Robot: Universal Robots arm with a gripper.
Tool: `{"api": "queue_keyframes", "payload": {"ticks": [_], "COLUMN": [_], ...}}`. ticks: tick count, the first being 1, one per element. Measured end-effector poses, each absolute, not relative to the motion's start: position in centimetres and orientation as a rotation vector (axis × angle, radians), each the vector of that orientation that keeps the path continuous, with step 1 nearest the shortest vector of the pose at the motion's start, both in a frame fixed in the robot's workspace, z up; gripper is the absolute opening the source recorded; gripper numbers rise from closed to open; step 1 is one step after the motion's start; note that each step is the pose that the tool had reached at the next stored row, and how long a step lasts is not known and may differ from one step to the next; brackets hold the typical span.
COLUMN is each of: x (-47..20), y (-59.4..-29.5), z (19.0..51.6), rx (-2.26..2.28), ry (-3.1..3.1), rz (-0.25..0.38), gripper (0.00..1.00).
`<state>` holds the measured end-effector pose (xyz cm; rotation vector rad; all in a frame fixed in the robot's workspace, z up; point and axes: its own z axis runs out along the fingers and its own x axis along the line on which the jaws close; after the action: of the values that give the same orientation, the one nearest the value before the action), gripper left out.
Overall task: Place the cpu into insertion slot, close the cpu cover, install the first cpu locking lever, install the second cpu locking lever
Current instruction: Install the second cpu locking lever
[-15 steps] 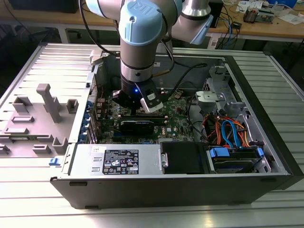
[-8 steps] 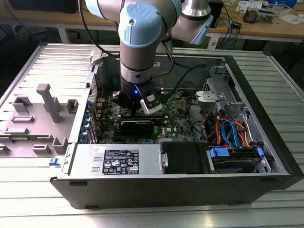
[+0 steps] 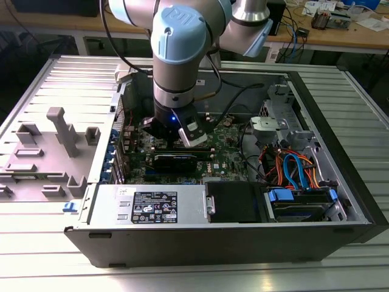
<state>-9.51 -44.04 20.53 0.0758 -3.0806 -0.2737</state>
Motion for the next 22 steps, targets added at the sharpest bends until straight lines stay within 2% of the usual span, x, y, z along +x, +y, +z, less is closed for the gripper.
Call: {"api": "queue_keyframes", "payload": {"ticks": [12,16,22], "x": [-9.60,-9.60,-9.60], "y": [-44.00,-43.99,-44.00], "z": [20.08,20.10,20.97], "rx": [0.076,0.076,0.076], "ry": [-3.079,-3.081,-3.081], "rz": [-0.289,-0.265,-0.263], "gripper": [0.11,0.11,0.11]}}
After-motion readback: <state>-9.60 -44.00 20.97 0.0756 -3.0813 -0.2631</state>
